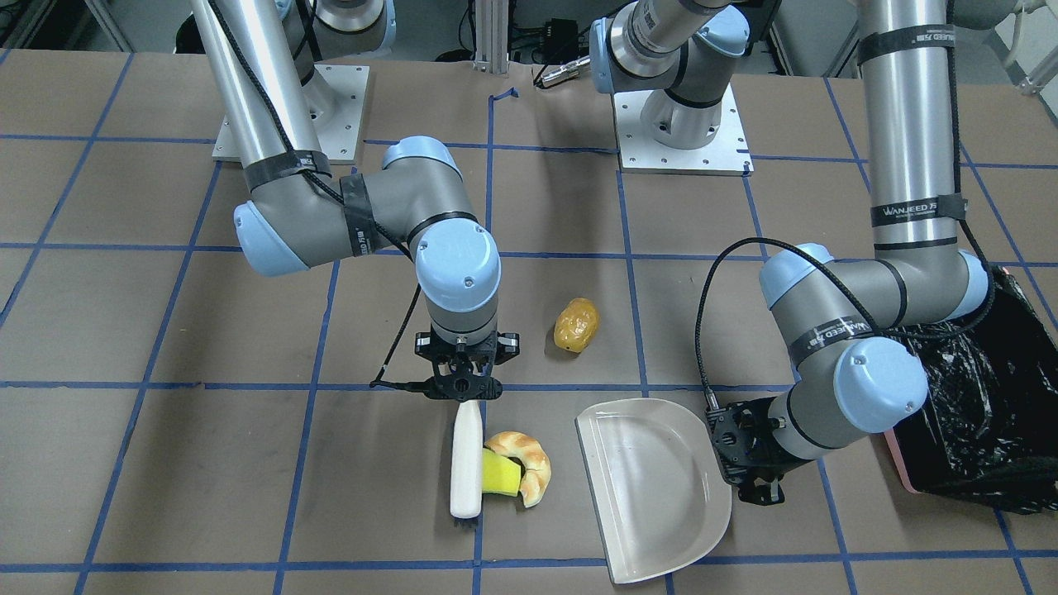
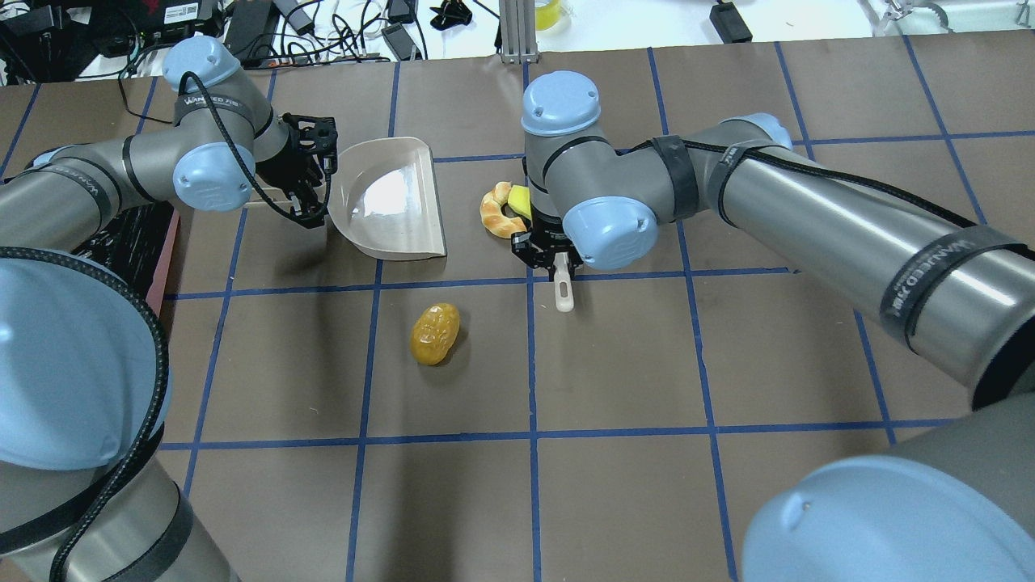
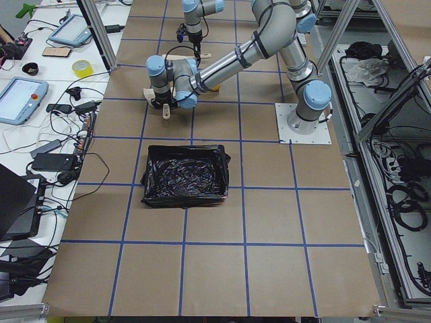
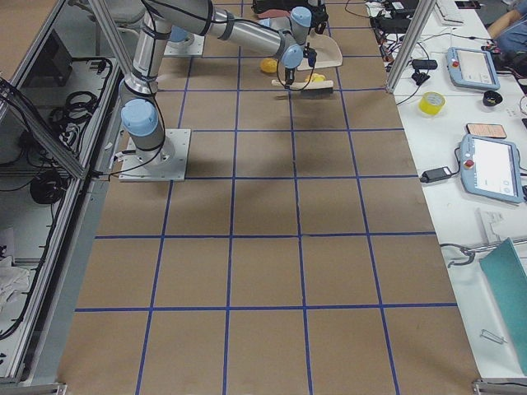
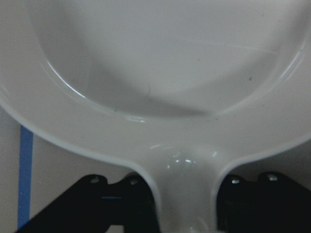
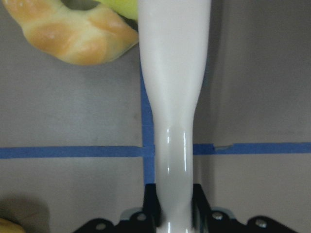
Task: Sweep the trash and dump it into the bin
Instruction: 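Sweep the bread roll and yellow sponge into the dustpan with the right-held brush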
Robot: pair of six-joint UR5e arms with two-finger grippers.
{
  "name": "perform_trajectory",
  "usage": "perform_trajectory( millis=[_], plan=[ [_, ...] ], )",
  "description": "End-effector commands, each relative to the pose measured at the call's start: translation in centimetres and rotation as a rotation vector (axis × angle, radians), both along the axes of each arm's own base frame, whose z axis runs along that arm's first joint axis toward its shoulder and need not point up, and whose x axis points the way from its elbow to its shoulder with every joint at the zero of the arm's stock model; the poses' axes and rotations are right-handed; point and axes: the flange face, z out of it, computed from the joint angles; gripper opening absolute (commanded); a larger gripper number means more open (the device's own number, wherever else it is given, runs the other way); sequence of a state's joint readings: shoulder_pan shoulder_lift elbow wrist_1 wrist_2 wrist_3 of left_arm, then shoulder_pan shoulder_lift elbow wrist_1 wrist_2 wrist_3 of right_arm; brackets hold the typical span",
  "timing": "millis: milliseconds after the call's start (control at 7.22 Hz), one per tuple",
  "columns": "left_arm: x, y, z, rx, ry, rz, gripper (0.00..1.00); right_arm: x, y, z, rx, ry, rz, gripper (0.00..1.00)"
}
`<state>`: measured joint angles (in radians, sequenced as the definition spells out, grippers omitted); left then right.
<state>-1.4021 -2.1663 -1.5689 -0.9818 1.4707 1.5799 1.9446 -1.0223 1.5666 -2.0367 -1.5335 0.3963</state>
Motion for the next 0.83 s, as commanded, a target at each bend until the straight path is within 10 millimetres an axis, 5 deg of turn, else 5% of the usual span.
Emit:
perform_trajectory(
  millis=[0, 416, 693],
  plan=[
    [0.0, 0.0, 0.0, 0.0, 0.001, 0.0, 0.0, 5.5, 0.1, -0.1, -0.004, -0.045, -0.067, 0.0],
    [0.0, 0.0, 0.1, -0.002, 0.001, 0.0, 0.0, 12.4, -0.4, 0.5, -0.012, -0.116, -0.168, 0.0],
    [0.0, 0.0, 0.1, -0.002, 0.002, 0.0, 0.0, 15.2, -0.5, 1.6, 0.005, -0.153, -0.215, 0.0]
  ],
)
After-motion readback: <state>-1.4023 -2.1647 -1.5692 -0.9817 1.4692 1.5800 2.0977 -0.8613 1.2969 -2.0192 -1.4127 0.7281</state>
